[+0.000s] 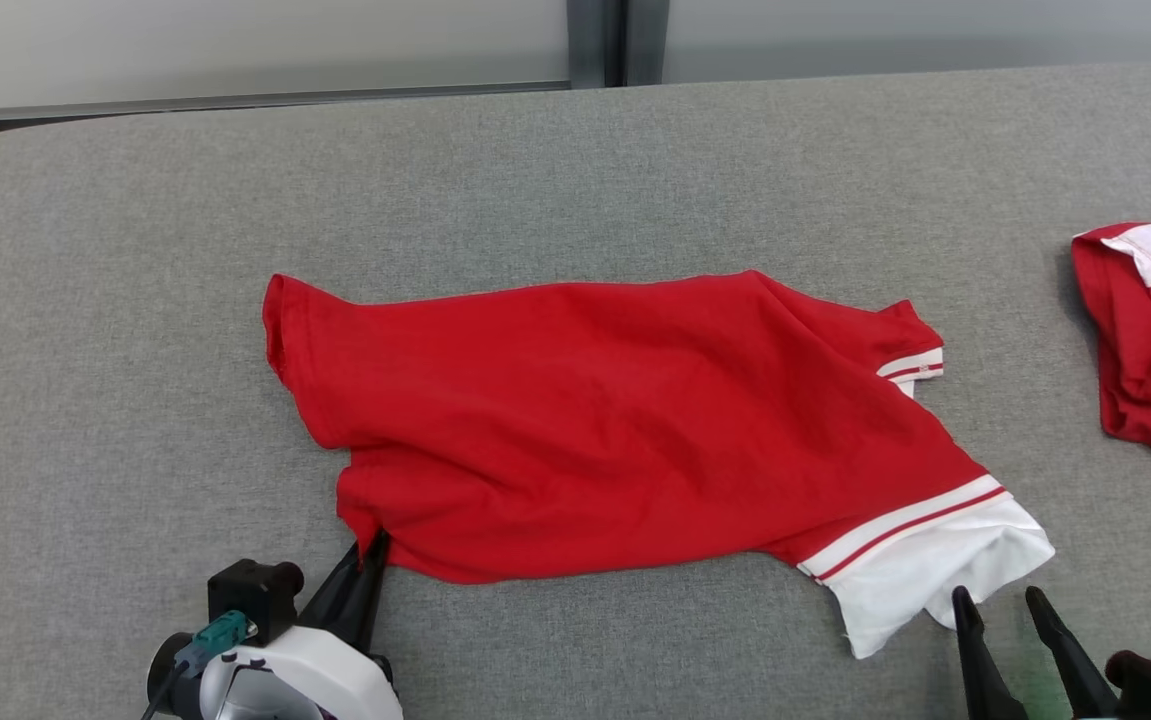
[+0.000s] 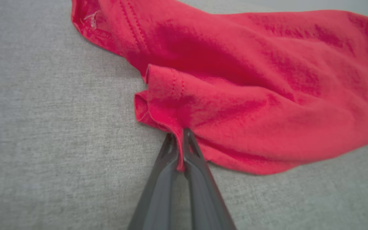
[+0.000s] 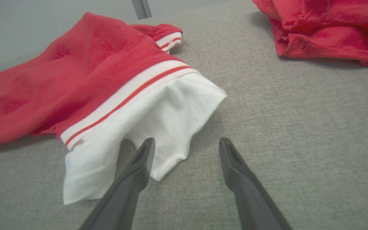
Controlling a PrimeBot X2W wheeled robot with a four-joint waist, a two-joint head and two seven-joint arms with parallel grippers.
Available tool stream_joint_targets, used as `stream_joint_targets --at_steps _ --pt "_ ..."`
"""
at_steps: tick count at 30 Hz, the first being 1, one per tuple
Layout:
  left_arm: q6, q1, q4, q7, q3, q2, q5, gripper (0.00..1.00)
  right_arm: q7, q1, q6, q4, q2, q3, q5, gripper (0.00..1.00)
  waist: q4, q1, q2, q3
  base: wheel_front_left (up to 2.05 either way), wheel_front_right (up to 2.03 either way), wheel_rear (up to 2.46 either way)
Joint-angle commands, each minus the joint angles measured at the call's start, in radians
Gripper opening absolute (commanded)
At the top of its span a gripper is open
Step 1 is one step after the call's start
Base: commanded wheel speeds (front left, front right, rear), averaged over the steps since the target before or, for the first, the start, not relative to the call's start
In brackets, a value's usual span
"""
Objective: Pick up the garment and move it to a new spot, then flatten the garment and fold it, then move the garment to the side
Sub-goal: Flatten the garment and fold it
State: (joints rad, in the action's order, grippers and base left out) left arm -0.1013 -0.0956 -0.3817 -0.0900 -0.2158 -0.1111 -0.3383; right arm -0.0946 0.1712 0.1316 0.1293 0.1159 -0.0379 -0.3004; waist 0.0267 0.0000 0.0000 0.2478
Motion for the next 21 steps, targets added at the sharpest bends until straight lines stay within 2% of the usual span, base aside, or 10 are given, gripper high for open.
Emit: stream_joint_targets --at_steps 1,3,4,5,6,9,13,21 --pt "0.003 -0.017 -0.002 -0.006 0.001 -0.006 0.000 0.00 -0.006 -0.019 -0.002 0.019 0.008 -0.009 -0.007 1.00 0.006 0.0000 -0.0001 0.005 0.00 0.00 0.00" --pt "0.005 -0.024 -0.003 -0.015 0.002 -0.006 -0.004 0.00 -0.003 -0.044 -0.002 0.052 0.016 -0.027 -0.015 1.00 0.012 0.0000 -0.0001 0.010 0.00 0.00 0.00" --pt "0.005 -0.026 -0.002 -0.021 0.001 -0.005 -0.005 0.00 0.003 -0.050 -0.002 0.069 0.019 -0.033 -0.022 0.49 0.015 0.0000 -0.0001 0.012 0.00 0.00 0.00" --pt "0.005 -0.029 0.000 -0.027 0.000 -0.004 -0.006 0.00 0.002 -0.057 -0.002 0.080 0.024 -0.039 -0.029 0.31 0.020 0.0000 -0.0001 0.013 0.00 0.00 0.00" --pt "0.004 -0.032 0.002 -0.035 0.001 -0.001 -0.010 0.00 -0.003 -0.063 -0.002 0.090 0.026 -0.043 -0.037 0.00 0.023 0.0000 -0.0001 0.015 0.00 0.00 0.00" --pt "0.003 -0.042 0.006 -0.055 0.004 0.001 -0.016 0.00 -0.024 -0.064 -0.002 0.086 0.033 -0.053 -0.056 0.00 0.029 0.0000 -0.0001 0.015 0.00 0.00 0.00" --pt "0.001 -0.041 0.043 -0.086 0.008 0.000 -0.021 0.00 -0.083 -0.030 -0.002 0.015 0.057 -0.012 -0.072 0.00 0.045 0.0000 -0.0001 -0.013 0.00 0.00 0.00" --pt "0.044 -0.023 0.256 -0.048 0.027 -0.041 -0.006 0.00 -0.084 -0.026 -0.002 -0.264 0.113 0.053 -0.020 0.00 0.040 0.0000 -0.0001 -0.085 0.00 0.00 0.00"
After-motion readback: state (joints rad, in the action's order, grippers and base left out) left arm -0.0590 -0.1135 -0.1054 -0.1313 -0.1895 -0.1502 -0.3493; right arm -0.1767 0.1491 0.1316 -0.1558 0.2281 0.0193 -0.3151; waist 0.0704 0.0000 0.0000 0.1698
